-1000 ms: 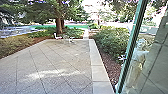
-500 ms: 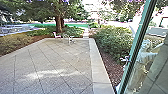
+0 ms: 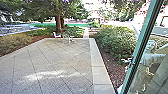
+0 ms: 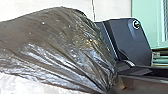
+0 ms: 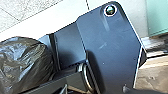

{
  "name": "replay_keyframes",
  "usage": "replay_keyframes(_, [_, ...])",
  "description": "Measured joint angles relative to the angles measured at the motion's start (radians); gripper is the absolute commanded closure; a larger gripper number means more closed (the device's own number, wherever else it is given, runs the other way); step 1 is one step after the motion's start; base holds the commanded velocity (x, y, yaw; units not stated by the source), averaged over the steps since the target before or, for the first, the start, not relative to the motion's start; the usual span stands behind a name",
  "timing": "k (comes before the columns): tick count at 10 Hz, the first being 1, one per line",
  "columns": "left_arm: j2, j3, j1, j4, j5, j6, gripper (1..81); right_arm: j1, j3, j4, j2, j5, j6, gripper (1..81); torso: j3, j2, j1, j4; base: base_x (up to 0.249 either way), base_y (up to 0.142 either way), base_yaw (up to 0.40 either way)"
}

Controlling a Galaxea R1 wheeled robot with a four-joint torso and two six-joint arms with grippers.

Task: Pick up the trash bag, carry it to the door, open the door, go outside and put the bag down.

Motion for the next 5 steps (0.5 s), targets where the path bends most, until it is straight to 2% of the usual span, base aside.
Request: replay_keyframes(5, [0.0, 0.001, 0.0, 0.0, 0.0, 0.0, 81.1, 0.0, 0.0, 0.0, 0.0, 0.0, 0.0, 1.0, 0.0, 0.0, 0.0, 0.0, 0.112, 0.0, 0.0])
